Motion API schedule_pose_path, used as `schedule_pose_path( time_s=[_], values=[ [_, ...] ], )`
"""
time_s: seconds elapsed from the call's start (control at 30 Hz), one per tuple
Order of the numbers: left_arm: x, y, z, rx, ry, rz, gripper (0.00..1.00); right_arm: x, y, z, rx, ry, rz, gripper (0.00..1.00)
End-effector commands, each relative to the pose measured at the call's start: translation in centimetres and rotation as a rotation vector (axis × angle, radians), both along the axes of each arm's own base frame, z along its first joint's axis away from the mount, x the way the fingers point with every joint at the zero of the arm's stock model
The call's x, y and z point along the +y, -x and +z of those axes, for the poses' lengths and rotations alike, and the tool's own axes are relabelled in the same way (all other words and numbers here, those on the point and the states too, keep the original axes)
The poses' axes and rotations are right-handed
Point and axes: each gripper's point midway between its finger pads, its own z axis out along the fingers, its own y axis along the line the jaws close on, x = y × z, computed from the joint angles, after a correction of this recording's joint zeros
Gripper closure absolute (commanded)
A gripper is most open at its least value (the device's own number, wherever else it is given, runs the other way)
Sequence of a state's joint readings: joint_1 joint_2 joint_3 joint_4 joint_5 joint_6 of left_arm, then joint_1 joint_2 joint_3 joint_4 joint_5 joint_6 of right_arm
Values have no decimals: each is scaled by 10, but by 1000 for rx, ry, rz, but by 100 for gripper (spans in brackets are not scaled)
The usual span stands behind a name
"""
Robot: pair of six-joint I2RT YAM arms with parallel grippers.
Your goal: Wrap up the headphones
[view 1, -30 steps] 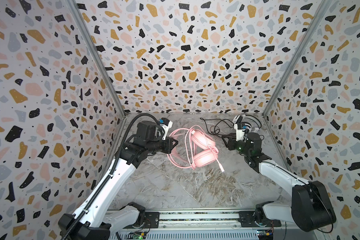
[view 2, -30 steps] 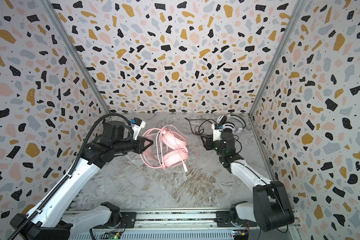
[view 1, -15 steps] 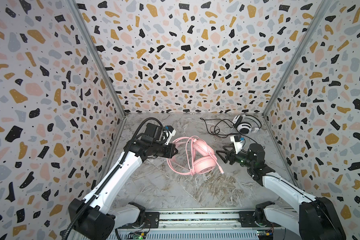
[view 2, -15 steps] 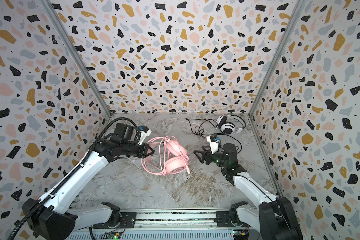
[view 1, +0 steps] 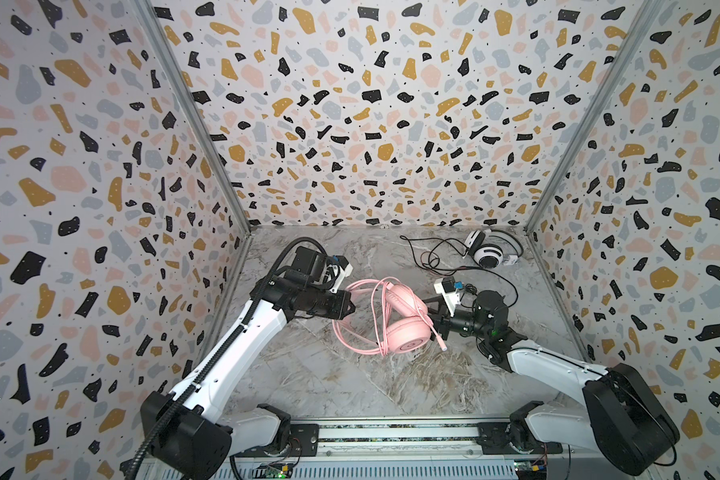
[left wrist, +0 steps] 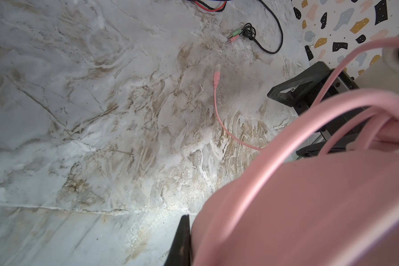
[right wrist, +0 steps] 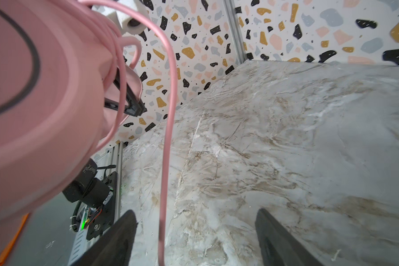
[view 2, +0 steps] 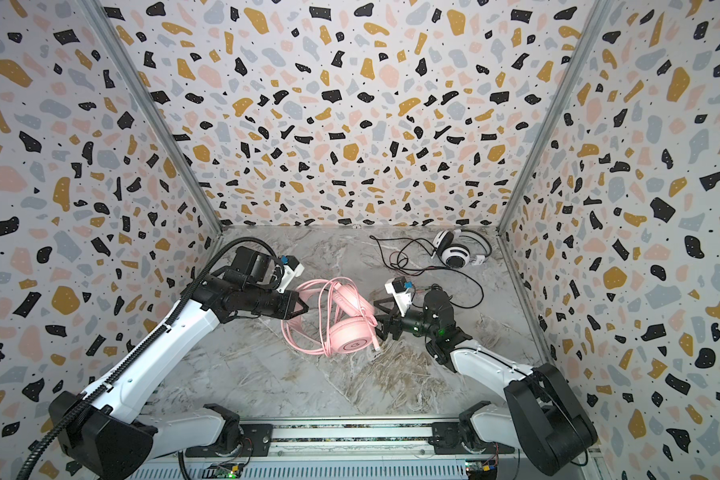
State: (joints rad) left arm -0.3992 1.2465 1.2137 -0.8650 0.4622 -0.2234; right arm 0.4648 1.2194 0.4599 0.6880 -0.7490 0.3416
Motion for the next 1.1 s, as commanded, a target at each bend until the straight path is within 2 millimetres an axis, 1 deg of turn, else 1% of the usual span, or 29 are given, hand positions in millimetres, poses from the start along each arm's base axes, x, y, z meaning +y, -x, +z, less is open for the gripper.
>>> schedule_pose_path(
  time_s=[0.0,0.1,0.17,0.23,0.33,0.4,0.5,0.53,0.57,0.63,0.7,0.73,0.77,0.8,0.87,1.0,1.07],
  values=[
    [-9,-4,35,-82,80,-17,100,-18,-10,13,-23,-4,-102,18],
    [-9,-5,32,-67,79,-11,100,-16,-6,21,-51,19,-89,18],
    [-10,-5,33,-66,86,-14,100,-7,0,29,-68,7,-45,18],
    [-11,-6,32,-66,90,-18,100,5,1,30,-66,12,-3,19],
    [-10,-4,33,-63,89,-14,100,25,1,26,-52,20,54,19],
    [-11,-3,35,-61,100,-18,100,35,-4,23,-47,25,51,22],
    [-10,-1,37,-65,100,-19,100,43,-17,20,-40,26,37,30],
    [-10,0,37,-63,99,-18,100,44,-22,21,-40,24,23,37],
    [-10,1,36,-61,100,-18,100,46,-27,23,-40,21,15,47],
    [-9,4,35,-59,102,-18,100,49,-37,27,-48,27,0,71],
    [-7,6,30,-51,91,-19,100,48,-47,32,-63,33,-37,90],
    [-7,7,27,-46,84,-19,100,46,-53,37,-71,31,-55,96],
    [-6,8,25,-40,84,-20,100,44,-60,38,-70,32,-69,100],
    [-7,11,22,-31,88,-25,100,43,-68,43,-69,28,-79,100],
    [-9,15,20,-23,107,-36,100,42,-88,46,-50,40,-88,100],
    [-15,21,10,-10,87,-59,100,48,-122,49,-36,63,-104,100],
    [-20,26,9,-5,90,-74,100,51,-141,49,-30,72,-123,100]
  ],
)
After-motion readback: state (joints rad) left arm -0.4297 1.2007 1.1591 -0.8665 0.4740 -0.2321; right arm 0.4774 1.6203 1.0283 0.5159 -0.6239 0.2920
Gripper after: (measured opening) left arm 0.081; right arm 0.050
